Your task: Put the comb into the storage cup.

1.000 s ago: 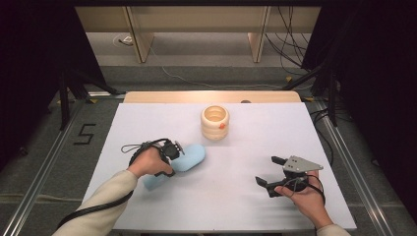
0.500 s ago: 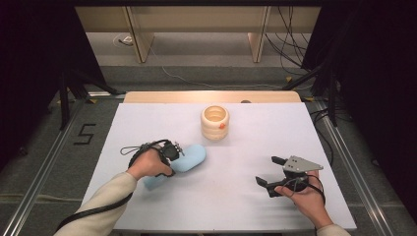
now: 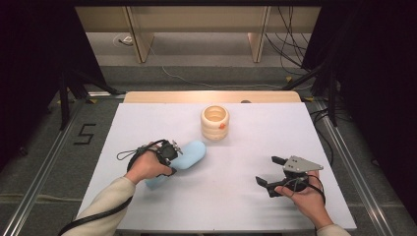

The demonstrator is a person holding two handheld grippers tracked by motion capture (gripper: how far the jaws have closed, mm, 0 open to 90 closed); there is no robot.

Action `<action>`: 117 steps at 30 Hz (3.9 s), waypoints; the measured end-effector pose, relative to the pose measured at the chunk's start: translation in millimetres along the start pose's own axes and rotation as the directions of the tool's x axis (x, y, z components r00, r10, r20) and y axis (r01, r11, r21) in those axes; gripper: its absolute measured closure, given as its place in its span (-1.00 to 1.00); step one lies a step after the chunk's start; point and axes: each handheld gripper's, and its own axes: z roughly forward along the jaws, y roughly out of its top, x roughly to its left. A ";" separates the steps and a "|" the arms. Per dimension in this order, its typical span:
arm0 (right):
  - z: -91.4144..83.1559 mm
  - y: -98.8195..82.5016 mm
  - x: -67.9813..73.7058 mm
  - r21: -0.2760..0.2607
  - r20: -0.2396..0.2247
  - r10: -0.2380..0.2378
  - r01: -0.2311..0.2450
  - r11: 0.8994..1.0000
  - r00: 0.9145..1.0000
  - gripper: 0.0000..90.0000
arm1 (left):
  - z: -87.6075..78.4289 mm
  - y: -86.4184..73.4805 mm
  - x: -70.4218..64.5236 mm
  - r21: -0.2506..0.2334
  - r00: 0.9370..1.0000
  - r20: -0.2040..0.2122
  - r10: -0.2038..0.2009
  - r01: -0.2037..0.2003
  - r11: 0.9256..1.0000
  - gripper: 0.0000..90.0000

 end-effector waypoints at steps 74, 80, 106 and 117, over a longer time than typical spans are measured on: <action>-1.5 0.7 -1.0 -0.010 0.001 -0.001 0.001 1.000 1.000 -0.90 | -28.1 -7.9 -12.2 -0.351 0.985 -0.072 -0.154 0.119 0.929 0.54; -1.9 0.9 -1.1 -0.011 0.002 -0.001 0.001 1.000 1.000 -0.90 | -28.2 -7.5 -12.6 -0.364 0.985 -0.061 -0.161 0.128 0.922 0.54; -2.6 1.4 -1.6 -0.026 0.004 0.002 -0.002 1.000 1.000 -0.90 | -31.0 -4.7 -17.5 -0.430 0.985 -0.072 -0.155 0.110 0.896 0.54; -3.6 2.7 -1.5 -0.038 0.005 0.004 -0.004 0.999 1.000 -0.90 | -31.7 -3.0 -20.6 -0.454 0.986 -0.072 -0.149 0.100 0.885 0.54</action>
